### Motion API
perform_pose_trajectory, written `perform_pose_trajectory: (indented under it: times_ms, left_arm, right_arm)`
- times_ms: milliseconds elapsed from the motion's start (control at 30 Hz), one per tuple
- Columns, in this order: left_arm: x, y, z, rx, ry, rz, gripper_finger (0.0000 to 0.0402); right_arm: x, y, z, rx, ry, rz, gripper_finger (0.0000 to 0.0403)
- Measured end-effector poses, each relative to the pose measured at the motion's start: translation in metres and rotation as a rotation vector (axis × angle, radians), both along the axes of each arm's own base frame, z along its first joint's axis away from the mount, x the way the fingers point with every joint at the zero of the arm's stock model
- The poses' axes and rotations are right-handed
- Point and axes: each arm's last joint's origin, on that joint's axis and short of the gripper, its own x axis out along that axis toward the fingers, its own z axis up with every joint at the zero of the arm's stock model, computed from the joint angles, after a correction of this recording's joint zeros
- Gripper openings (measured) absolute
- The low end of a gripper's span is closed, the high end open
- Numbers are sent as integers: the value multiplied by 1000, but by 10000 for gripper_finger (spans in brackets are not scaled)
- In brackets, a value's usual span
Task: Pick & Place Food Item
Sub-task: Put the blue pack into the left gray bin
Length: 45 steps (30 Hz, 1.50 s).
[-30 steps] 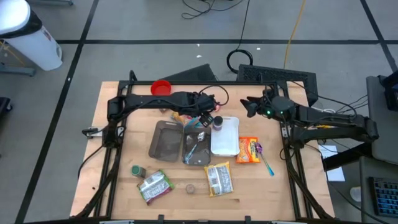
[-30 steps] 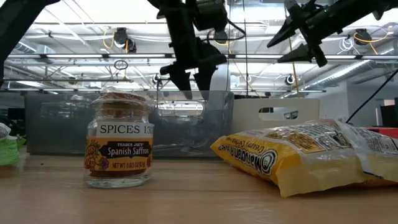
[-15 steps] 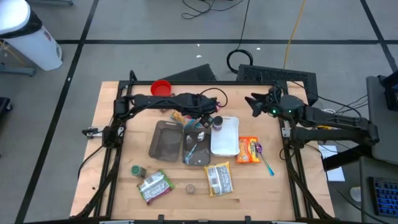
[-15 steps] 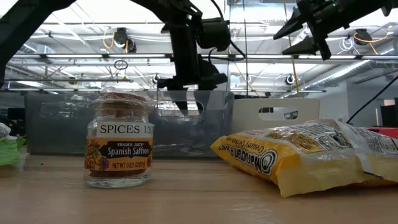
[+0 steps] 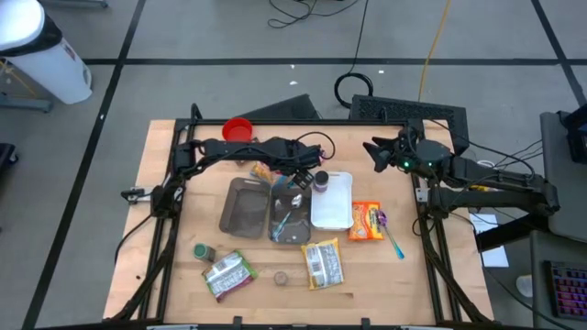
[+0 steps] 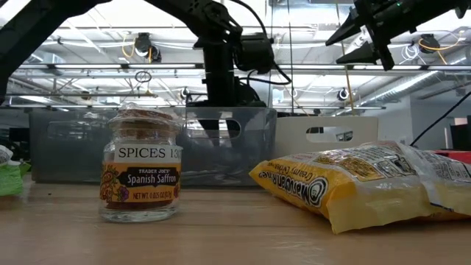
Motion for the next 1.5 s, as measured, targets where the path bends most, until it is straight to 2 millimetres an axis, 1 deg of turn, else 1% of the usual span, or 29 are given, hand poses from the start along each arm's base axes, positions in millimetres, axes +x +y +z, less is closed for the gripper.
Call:
perform_pose_trajectory:
  times_ms: [133, 200, 500, 800, 933, 1000, 1133, 1300, 1400, 1500]
  left_arm:
    - [-3, 3, 0, -2, 25, 0, 269]
    - [-3, 3, 0, 1, 31, -14, 256]
    - [-5, 13, 0, 5, 40, -28, 139]
    - [-8, 25, -1, -12, 48, -50, 58]
    - [-9, 27, -1, -15, 52, -61, 13]
    - [-9, 27, -1, -14, 54, -68, 6]
    - [-9, 27, -1, -15, 60, -85, 17]
    - [-9, 26, 2, -66, 51, -123, 5]
    - [-7, 26, 11, -68, 44, -136, 5]
    - [-4, 27, 27, -58, 38, -156, 4]
  right_arm:
    - [0, 0, -1, 2, 8, -1, 251]
    - [0, 0, -1, 3, 10, -1, 251]
    - [0, 0, -2, 4, 18, -2, 251]
    - [0, 0, -2, 4, 18, -2, 251]
    - [0, 0, -2, 2, 20, -1, 251]
    - [0, 0, -2, 0, 22, -1, 251]
    - [-1, 0, -2, -7, 31, 1, 251]
    - [-1, 0, -3, -6, 45, 1, 251]
    - [-1, 0, -3, -7, 45, 1, 251]
    - [-1, 0, -3, -9, 47, 2, 251]
